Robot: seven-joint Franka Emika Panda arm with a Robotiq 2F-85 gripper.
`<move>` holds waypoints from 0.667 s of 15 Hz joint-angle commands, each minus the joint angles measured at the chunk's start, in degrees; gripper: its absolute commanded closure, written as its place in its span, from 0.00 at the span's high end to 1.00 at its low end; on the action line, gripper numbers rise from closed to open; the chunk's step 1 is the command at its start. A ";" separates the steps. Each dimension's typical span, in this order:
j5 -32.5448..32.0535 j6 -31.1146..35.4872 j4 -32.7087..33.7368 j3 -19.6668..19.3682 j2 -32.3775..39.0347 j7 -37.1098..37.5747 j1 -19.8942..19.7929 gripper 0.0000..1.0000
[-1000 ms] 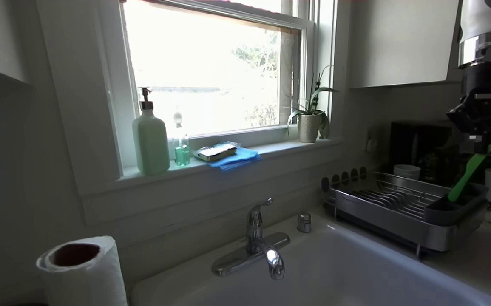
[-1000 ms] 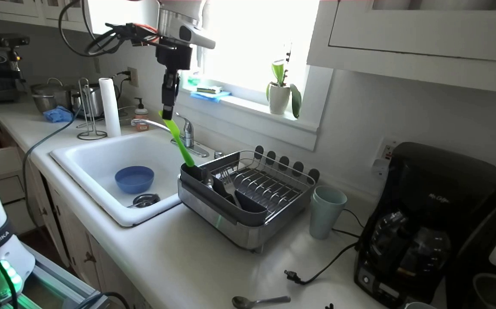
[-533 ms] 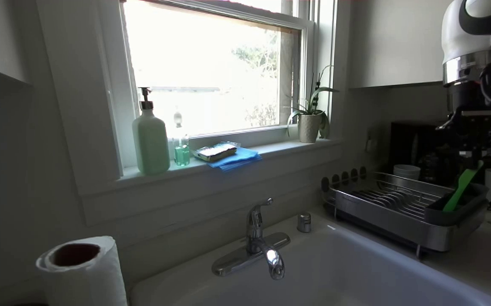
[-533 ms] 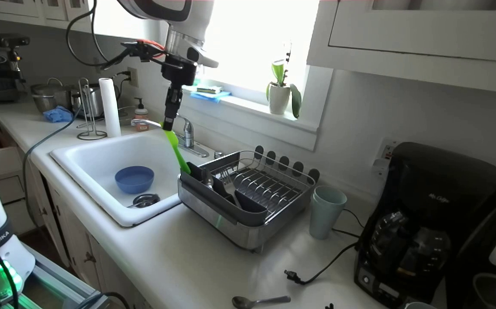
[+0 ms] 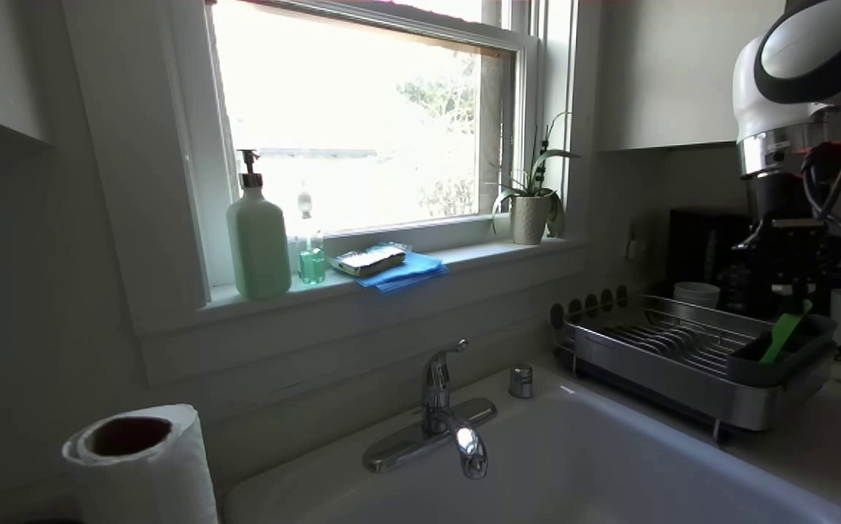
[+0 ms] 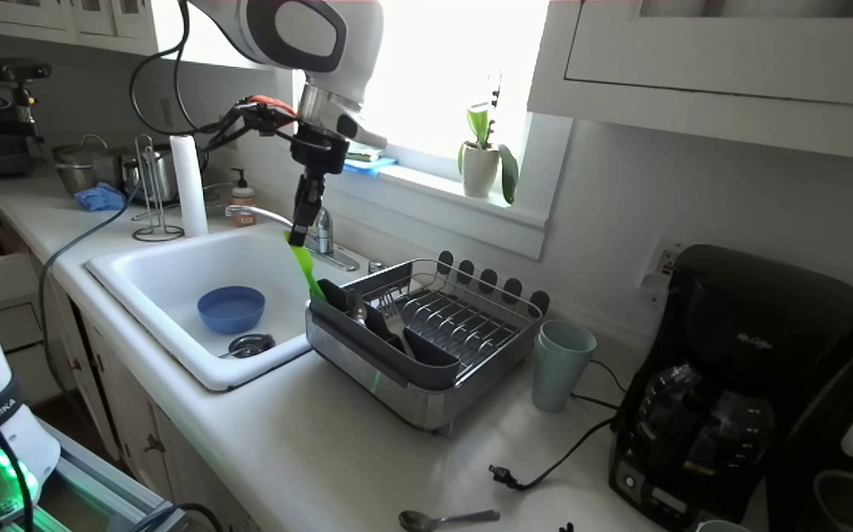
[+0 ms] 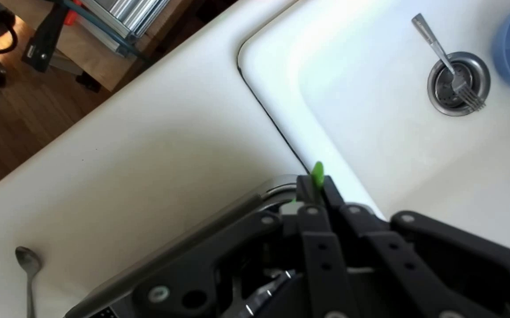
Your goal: Move the spoon to center of the utensil drying rack and move the green knife to the left compartment
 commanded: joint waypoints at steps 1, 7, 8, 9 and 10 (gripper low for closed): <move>1.62 0.65 0.48 -1.14 2.56 -2.18 0.67 0.01; 1.81 1.05 0.85 -1.72 4.85 -2.50 0.50 0.29; 1.90 0.95 0.95 -1.89 4.96 -2.66 0.45 0.34; 1.87 0.87 1.02 -2.07 4.79 -2.56 0.32 0.42; 1.72 1.06 0.95 -2.28 4.32 -2.57 0.16 0.48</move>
